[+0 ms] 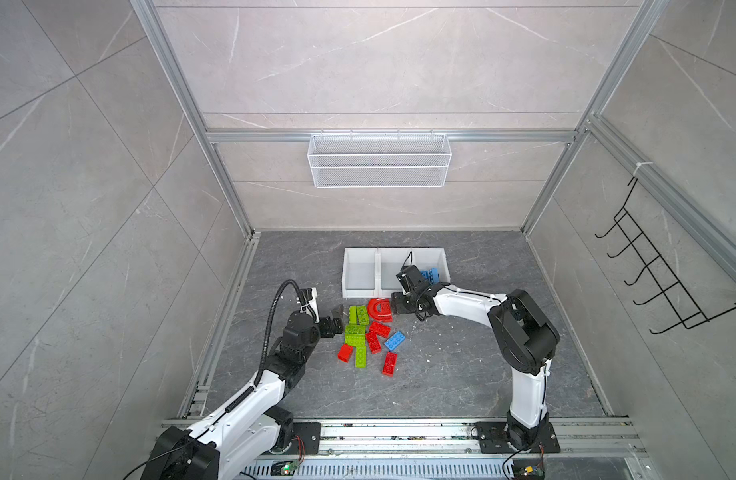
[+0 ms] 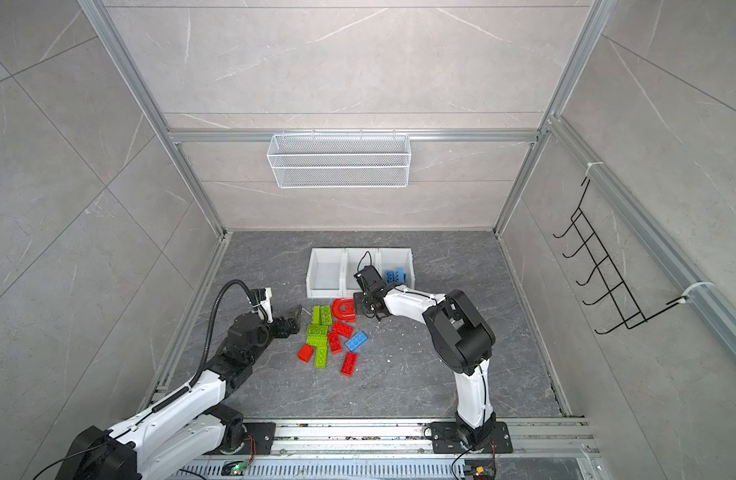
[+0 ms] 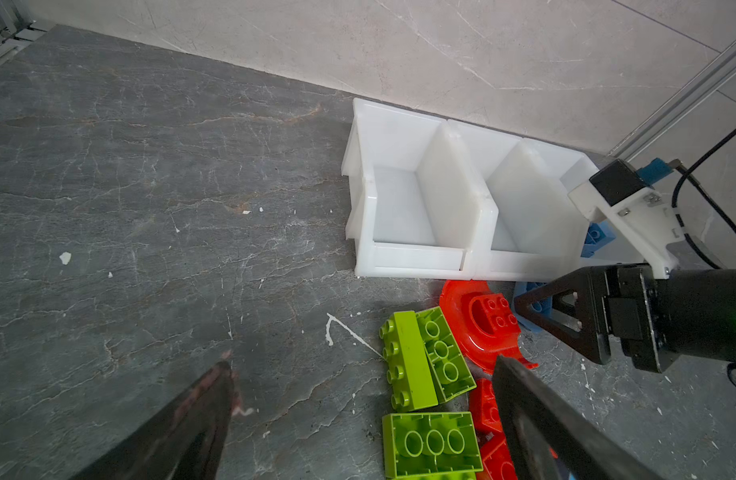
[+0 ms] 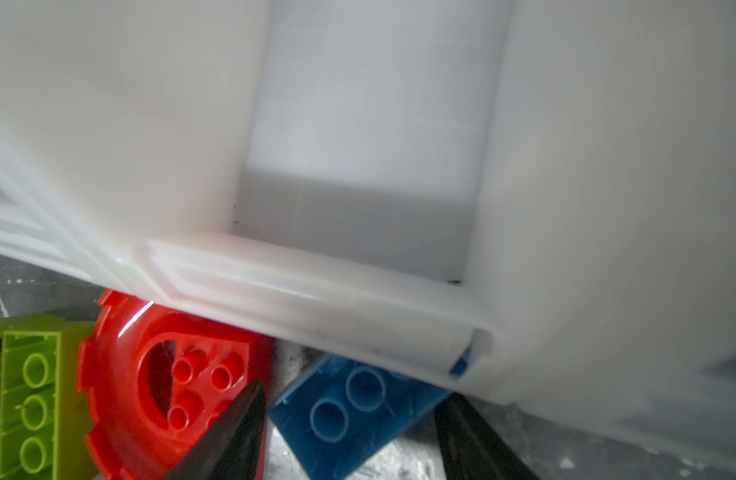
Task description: Sort the legos into containers by color
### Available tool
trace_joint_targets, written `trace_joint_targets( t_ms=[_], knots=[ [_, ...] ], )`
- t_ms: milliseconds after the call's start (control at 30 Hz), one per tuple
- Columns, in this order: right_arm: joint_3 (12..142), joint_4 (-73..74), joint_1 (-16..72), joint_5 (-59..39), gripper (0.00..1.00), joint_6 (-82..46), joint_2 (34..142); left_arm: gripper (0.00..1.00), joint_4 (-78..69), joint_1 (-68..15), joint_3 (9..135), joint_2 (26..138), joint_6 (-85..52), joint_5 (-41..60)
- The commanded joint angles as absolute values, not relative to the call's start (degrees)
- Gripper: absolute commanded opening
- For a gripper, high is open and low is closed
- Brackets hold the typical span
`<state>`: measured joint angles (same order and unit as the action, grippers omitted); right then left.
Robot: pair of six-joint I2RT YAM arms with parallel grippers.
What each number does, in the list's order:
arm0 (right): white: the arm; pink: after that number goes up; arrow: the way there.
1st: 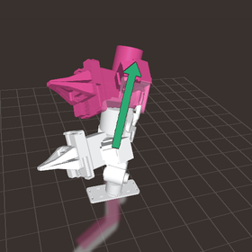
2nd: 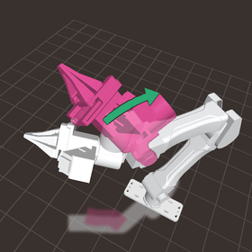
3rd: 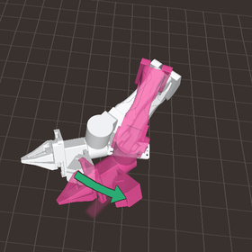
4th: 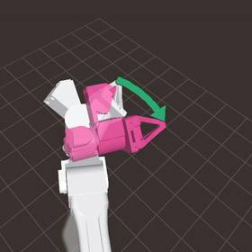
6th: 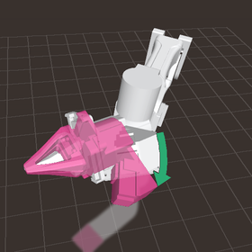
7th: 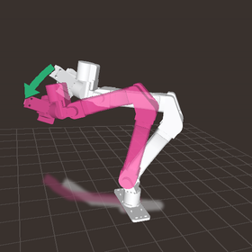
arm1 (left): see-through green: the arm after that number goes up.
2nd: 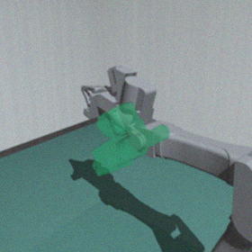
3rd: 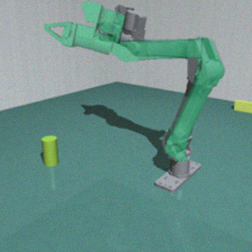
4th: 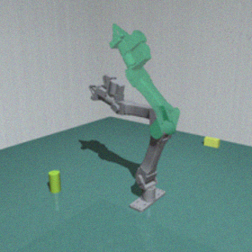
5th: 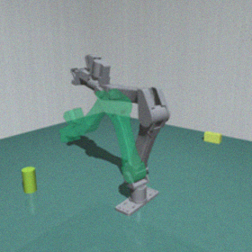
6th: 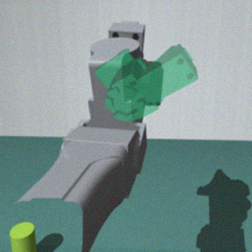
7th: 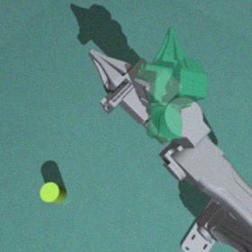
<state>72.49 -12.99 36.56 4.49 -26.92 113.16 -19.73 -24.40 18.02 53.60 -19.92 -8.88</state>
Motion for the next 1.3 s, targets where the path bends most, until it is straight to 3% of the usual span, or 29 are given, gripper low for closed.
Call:
trace_joint_targets(
  t_ms=[0,400,533,833,1267],
  knots=[
    [72.7,-14.2,36.4,7.2,0.66,-29.2,113.9,0.99,-21.9,-24.3,18.8,53.2,-19.2,-9.6],
    [56.9,-18.3,33.8,9.6,0.67,-27.1,97.9,0.99,-21.6,-24.3,18.6,52.2,-19.5,-9.6],
    [56.3,-15.8,34.3,2.5,0.67,-21.6,95.0,0.99,-21.9,-24.3,18.7,52.5,-19.6,-9.4],
    [67.9,-21.3,34.5,4.6,0.66,-7.1,104.1,0.99,-21.8,-24.3,18.6,52.5,-19.2,-9.8],
    [72.1,-19.5,34.2,5.9,0.58,-7.1,112.1,0.99,-21.9,-24.3,18.6,52.7,-19.3,-9.5]
  ],
)
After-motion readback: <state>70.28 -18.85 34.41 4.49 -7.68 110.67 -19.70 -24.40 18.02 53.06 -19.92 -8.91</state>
